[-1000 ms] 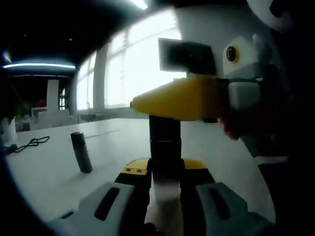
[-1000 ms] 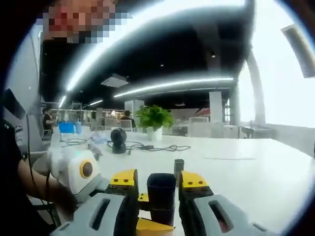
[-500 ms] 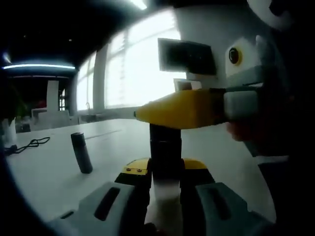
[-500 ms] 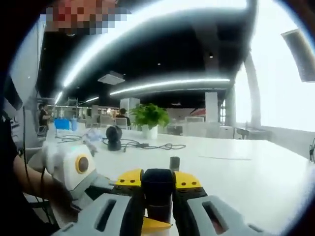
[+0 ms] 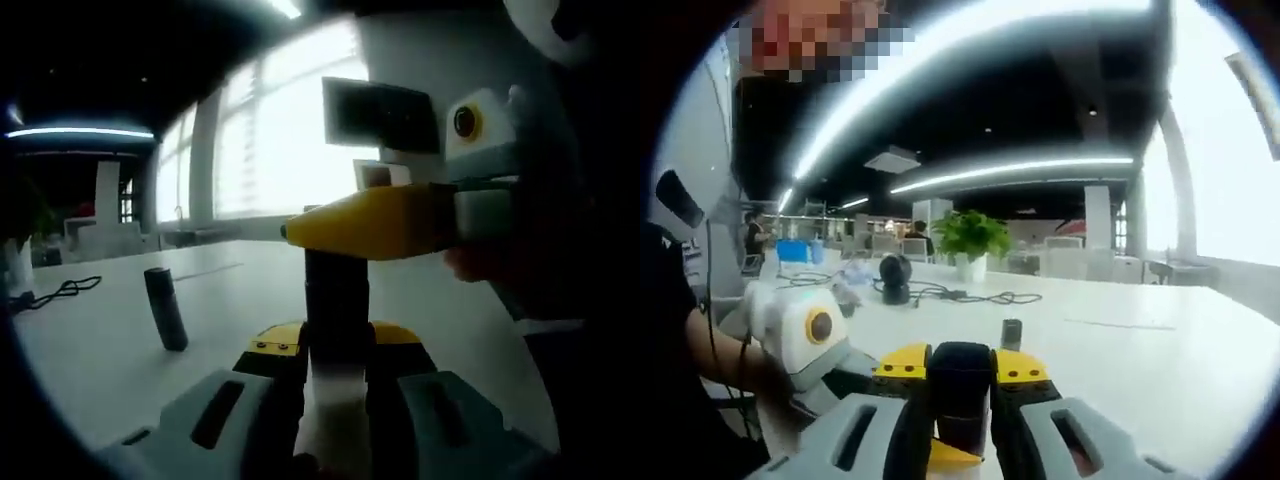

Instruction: Pick up cosmetic bottle twist off cap place on table pick up cap screw tight cap place on table

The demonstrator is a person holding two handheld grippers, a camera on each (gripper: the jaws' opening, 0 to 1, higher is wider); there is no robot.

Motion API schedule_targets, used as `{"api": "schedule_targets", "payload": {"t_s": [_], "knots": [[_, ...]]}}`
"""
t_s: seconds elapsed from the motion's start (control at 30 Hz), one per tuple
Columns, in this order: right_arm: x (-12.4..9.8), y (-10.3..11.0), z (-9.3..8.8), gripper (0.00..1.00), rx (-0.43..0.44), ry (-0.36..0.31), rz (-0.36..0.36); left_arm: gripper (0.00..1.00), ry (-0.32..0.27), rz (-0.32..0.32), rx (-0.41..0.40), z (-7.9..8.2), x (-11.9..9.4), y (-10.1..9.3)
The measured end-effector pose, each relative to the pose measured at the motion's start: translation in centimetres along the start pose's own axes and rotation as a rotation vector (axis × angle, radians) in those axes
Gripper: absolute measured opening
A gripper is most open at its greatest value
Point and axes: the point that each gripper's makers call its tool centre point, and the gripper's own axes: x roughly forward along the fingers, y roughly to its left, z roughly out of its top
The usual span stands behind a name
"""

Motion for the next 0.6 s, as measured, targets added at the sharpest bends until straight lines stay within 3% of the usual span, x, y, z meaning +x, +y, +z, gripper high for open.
{"api": "schedule_targets", "payload": {"t_s": [0.47,0.6], "knots": [[0.3,0.5,0.1,0.15,0.019,-0.01,0.16,0.11,0.008,-0.016,-0.02,0.0,-0.1,-0.1],[0.1,1.1,0.1,0.15,-0.01,-0.007,0.241,0.11,0.009,-0.038,-0.021,0.0,-0.2,-0.4]]}}
